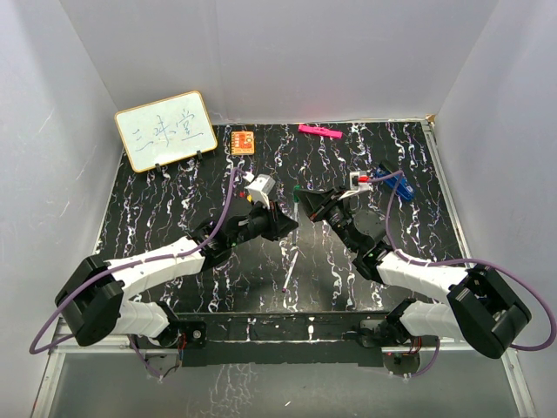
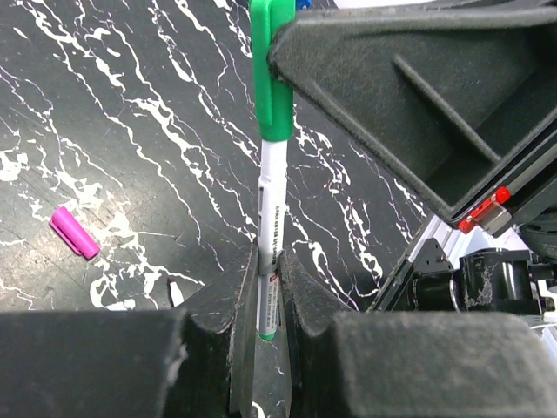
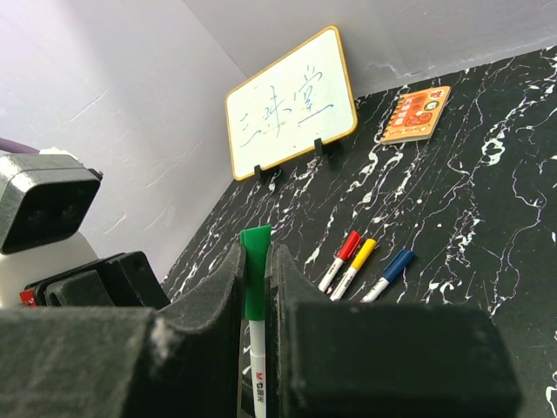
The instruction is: Insert the pens into the pen caps
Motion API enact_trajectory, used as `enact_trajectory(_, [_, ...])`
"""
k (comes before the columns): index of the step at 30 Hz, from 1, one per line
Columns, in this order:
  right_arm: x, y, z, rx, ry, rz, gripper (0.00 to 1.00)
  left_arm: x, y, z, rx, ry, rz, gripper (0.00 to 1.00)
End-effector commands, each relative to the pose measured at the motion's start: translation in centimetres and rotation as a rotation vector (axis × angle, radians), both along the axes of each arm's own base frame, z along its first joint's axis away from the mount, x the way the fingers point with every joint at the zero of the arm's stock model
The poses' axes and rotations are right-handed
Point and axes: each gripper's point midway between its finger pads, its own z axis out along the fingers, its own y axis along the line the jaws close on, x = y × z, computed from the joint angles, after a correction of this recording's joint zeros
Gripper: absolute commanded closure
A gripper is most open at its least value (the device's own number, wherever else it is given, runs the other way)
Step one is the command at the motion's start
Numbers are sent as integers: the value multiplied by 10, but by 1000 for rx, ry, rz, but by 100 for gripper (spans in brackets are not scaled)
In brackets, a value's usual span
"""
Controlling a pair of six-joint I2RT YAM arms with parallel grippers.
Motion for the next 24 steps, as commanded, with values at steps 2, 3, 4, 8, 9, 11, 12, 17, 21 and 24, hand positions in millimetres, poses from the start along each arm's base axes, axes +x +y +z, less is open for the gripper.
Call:
enact_trajectory(2, [-4,5,10,14,-37,29,100,14,5,33,-88,-75,77,100])
enact_trajectory(3, [-4,5,10,12,-37,30,100,16,6,37,-100,-86,92,100])
enact_trajectory(4, [-5,5,8,11,-33,35,100,19,8,44,-116,-99,106,100])
enact_trajectory(8, [-7,9,4,-3,-28,56,100,29,12,62,-163,-129,138,100])
enact_trajectory(9, [-7,11,2,-8,-28,64,100,31,12,66,-175,-130,138,100])
enact_trajectory(11, [-9,14,-1,-22,-25,82,100,34,13,73,-206,-130,137,100])
enact_trajectory(12, [-9,16,-3,-29,-21,91,100,36,13,77,-228,-126,134,100])
enact_trajectory(17, [-13,24,-13,-58,-6,139,100,51,23,94,-365,-109,141,100])
enact_trajectory(21, [-17,33,-21,-90,9,180,100,57,24,106,-420,-131,115,100])
enact_trajectory(24, [-21,43,-32,-127,28,222,100,59,23,116,-423,-172,111,100])
